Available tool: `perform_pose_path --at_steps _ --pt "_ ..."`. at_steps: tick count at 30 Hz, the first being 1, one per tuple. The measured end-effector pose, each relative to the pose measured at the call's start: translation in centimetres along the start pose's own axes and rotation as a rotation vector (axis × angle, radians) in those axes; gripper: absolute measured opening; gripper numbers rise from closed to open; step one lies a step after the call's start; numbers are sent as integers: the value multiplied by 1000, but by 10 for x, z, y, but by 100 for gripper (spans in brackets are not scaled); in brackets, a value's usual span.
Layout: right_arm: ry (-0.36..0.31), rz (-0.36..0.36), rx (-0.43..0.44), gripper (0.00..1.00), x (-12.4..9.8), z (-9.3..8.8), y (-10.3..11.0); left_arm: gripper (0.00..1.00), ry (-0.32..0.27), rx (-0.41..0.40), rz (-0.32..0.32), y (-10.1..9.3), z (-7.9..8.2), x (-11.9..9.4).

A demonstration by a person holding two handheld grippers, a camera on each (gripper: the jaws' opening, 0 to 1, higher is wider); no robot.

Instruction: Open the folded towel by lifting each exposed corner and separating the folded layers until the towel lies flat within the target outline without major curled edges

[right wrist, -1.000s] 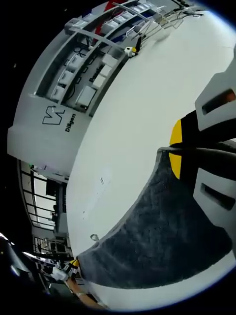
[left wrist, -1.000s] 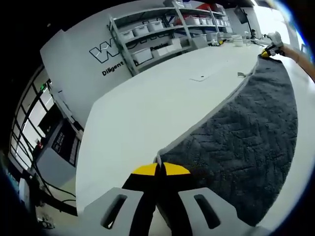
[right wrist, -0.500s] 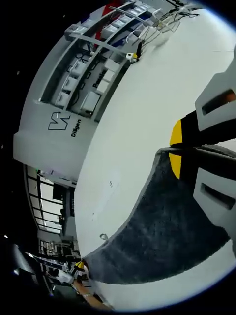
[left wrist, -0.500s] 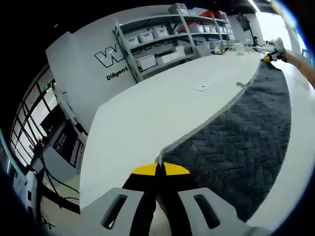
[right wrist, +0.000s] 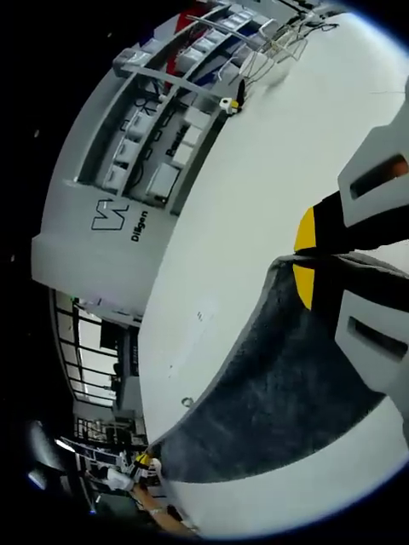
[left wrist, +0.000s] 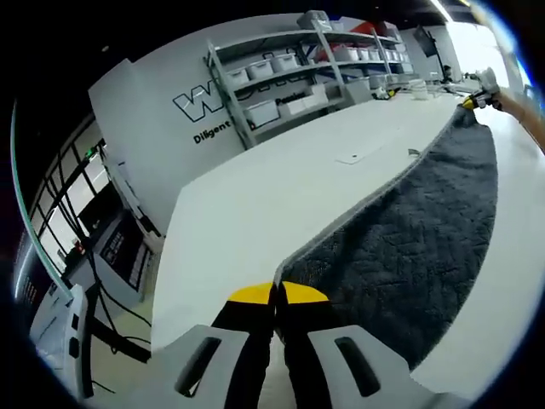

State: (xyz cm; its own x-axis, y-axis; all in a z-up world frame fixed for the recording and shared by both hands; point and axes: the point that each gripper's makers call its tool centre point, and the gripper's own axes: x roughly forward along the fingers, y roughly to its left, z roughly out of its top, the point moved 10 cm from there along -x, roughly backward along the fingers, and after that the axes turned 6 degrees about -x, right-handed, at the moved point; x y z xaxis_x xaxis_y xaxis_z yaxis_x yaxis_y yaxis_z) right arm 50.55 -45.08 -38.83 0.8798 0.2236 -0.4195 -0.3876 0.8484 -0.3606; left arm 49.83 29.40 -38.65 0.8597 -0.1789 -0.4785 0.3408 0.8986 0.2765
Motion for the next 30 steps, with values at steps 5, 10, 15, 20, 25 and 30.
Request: perform_pose_path --at_steps 5,10,15,20,25,30 --pt "-22 2 6 0 -12 0 0 2 -11 12 15 -2 2 -13" --pt "-42 5 -4 0 -24 2 0 2 -20 19 16 -3 1 -24" --pt "-48 12 -11 0 -33 1 2 2 -22 28 26 -4 1 -33" --pt "-49 18 -9 0 -36 -3 3 2 -29 34 33 -7 0 -38" --pt "-47 38 -23 0 -45 -13 12 2 -30 42 32 -10 -4 -47" --pt "-32 59 -34 0 -49 -19 16 2 -29 46 29 -16 -9 -56"
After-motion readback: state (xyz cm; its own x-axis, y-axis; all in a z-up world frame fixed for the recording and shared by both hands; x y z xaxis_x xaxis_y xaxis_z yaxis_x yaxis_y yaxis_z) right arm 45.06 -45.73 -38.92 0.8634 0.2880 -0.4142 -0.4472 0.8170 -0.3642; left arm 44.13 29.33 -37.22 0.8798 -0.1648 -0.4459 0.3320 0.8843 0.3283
